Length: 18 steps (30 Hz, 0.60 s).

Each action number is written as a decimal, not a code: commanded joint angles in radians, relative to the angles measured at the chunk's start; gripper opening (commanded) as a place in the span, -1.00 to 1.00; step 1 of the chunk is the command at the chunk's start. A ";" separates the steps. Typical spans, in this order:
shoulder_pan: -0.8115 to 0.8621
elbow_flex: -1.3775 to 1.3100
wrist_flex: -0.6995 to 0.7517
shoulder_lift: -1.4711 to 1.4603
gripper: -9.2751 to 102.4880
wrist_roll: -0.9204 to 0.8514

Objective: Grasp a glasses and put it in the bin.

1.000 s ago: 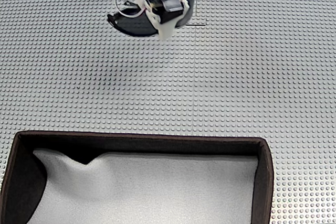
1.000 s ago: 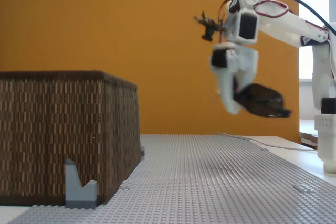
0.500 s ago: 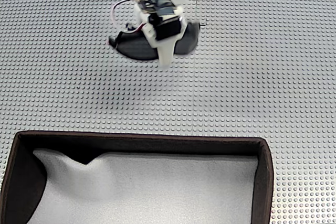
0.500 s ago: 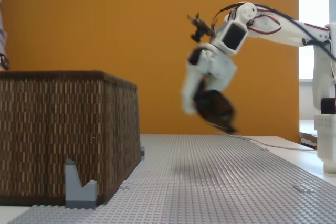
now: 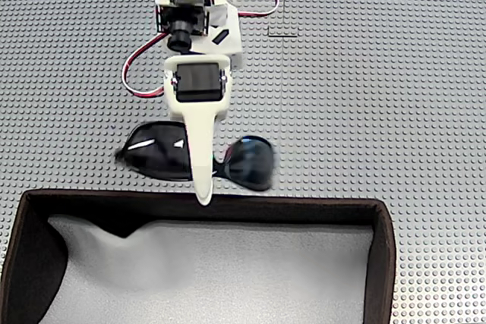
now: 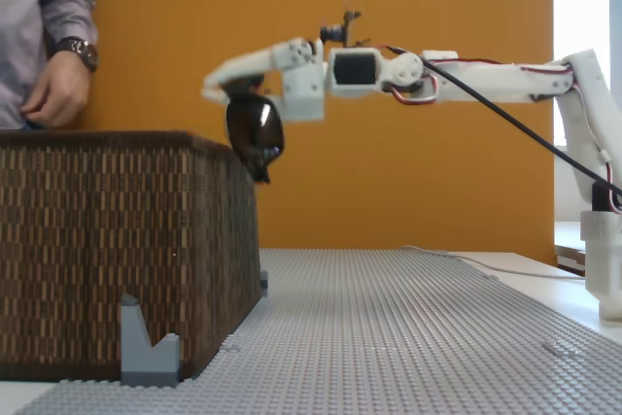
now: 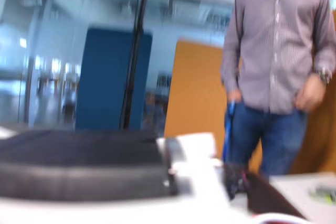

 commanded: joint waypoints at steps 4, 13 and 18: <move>0.032 -0.482 0.071 -0.227 -0.84 -0.025; 0.104 -0.465 -0.029 -0.290 -0.84 0.000; 0.133 -0.483 -0.196 -0.313 -0.84 0.014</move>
